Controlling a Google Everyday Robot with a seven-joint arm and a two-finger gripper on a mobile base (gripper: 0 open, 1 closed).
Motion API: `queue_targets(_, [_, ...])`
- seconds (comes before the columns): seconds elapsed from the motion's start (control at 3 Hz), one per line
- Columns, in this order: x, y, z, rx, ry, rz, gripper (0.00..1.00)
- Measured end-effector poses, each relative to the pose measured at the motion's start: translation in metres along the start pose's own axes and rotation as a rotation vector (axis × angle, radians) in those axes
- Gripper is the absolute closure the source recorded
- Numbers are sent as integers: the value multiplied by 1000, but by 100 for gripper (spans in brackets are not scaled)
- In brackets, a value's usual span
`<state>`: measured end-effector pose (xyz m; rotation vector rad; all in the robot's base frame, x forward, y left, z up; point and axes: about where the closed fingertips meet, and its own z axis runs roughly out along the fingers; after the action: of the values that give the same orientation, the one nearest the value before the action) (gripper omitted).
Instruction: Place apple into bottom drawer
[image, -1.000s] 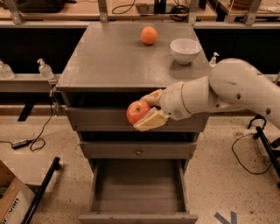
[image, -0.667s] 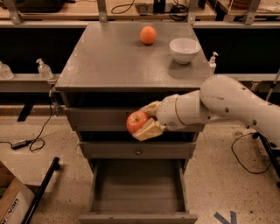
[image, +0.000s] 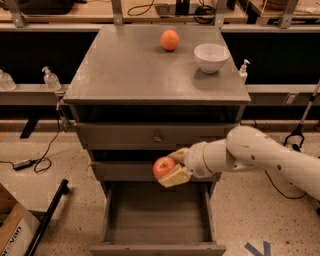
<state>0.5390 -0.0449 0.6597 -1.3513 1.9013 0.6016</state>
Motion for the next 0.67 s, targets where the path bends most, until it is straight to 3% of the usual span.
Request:
queue_targets(0.33, [38, 1, 22, -24, -17, 153, 100])
queue_targets(0.67, [28, 9, 21, -15, 5, 88, 100])
